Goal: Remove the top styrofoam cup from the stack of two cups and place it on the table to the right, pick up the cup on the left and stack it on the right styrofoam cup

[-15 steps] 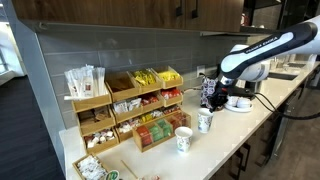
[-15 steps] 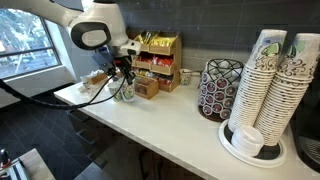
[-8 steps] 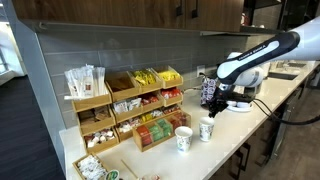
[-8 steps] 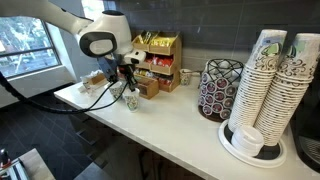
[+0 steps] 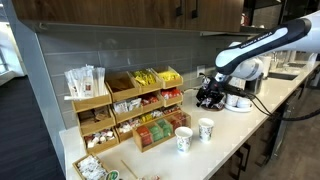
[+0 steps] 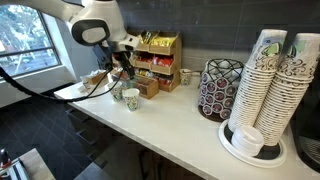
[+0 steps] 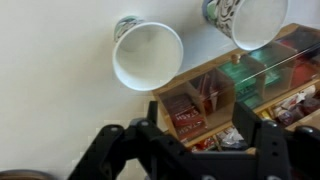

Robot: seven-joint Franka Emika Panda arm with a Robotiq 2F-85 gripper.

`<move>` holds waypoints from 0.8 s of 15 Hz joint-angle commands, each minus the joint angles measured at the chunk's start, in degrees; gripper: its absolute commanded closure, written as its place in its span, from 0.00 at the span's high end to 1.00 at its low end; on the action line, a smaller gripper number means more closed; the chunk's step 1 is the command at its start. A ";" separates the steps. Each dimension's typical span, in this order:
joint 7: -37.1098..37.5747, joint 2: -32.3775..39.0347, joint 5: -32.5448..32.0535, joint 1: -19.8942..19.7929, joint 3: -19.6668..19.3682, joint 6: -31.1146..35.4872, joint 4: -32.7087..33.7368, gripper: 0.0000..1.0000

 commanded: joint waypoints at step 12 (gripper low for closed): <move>-0.68 0.77 -0.11 4.89 5.07 -1.94 1.14 1.00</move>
